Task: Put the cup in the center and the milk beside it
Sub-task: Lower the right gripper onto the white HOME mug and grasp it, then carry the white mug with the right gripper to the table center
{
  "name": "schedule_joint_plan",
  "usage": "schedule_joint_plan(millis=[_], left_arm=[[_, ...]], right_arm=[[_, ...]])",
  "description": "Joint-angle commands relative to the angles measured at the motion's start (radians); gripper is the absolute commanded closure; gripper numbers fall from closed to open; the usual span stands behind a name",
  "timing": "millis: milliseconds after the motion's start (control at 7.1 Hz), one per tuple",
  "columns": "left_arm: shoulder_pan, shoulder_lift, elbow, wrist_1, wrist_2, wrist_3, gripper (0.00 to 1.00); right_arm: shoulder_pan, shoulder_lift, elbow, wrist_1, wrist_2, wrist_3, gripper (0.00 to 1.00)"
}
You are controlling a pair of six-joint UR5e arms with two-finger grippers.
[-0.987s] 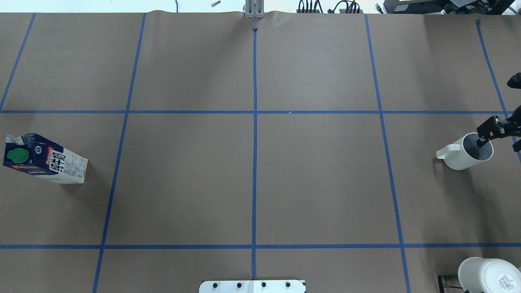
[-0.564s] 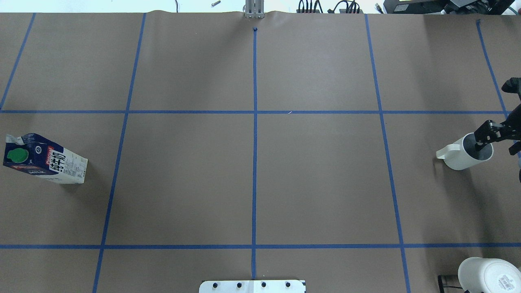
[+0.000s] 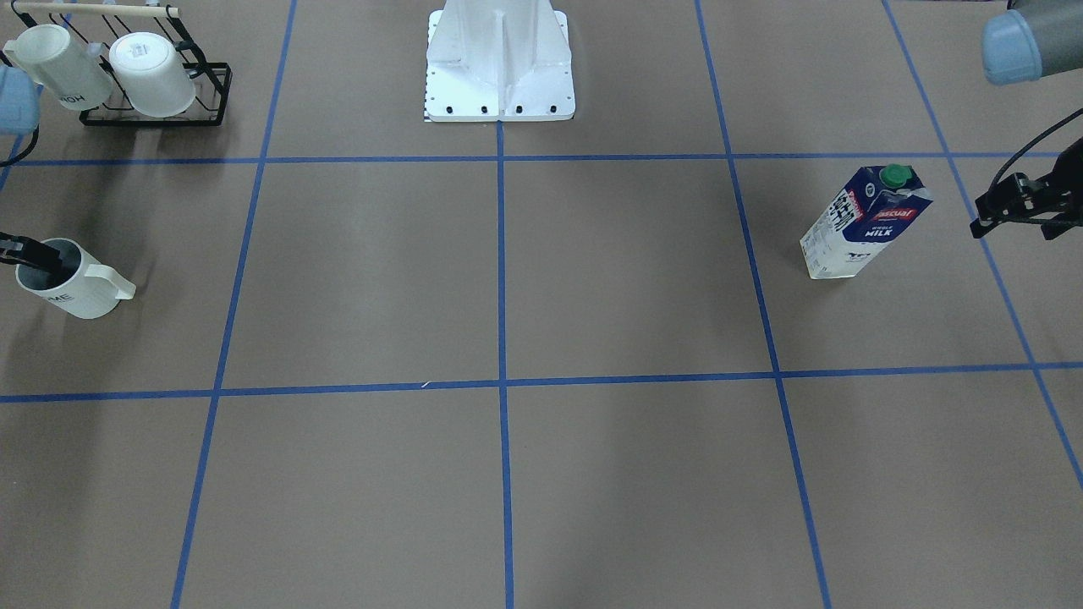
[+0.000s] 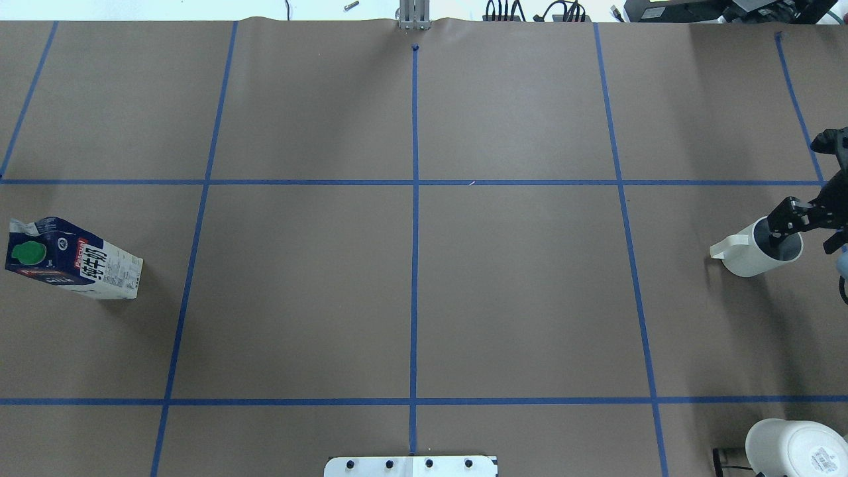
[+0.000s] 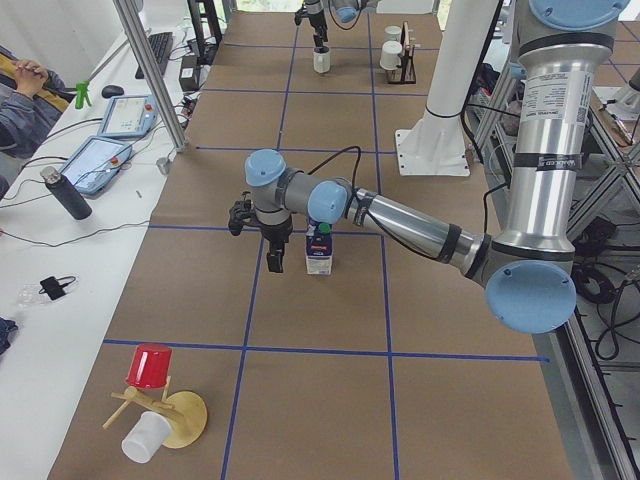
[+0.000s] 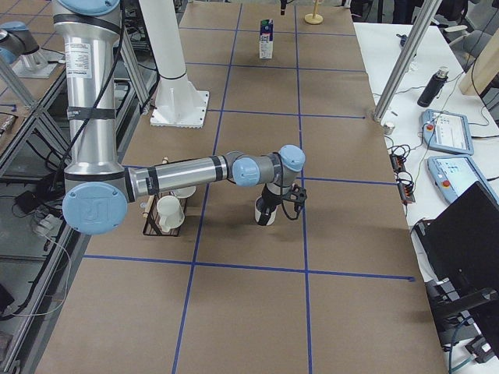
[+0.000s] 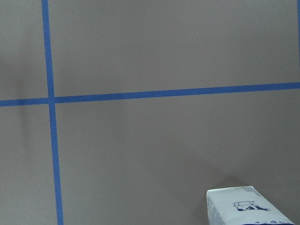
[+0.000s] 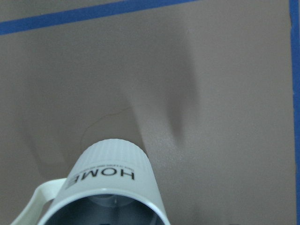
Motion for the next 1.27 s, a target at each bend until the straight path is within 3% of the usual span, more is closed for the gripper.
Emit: schedule_joint_plan(millis=[0, 141, 282, 423, 705, 1128], left_arm=[[0.0, -0.001, 0.0, 0.0, 0.0, 0.0, 0.02], [0.0, -0.002, 0.002, 0.0, 0.0, 0.0, 0.02], [0.0, -0.002, -0.003, 0.0, 0.0, 0.0, 0.02], [0.0, -0.002, -0.003, 0.0, 0.0, 0.0, 0.02], [0.0, -0.002, -0.003, 0.0, 0.0, 0.0, 0.02], [0.0, -0.005, -0.003, 0.002, -0.002, -0.001, 0.02]], right_arm=[[-0.015, 0.001, -0.057, 0.115, 0.003, 0.053, 0.11], [-0.019, 0.001, -0.091, 0.177, 0.012, 0.084, 0.16], [-0.019, 0.001, -0.076, 0.183, 0.052, 0.124, 0.37], [-0.019, 0.001, -0.063, 0.188, 0.087, 0.188, 0.97], [-0.019, 0.001, -0.03, 0.191, 0.087, 0.178, 1.0], [-0.019, 0.031, 0.097, 0.188, 0.066, 0.165, 1.0]])
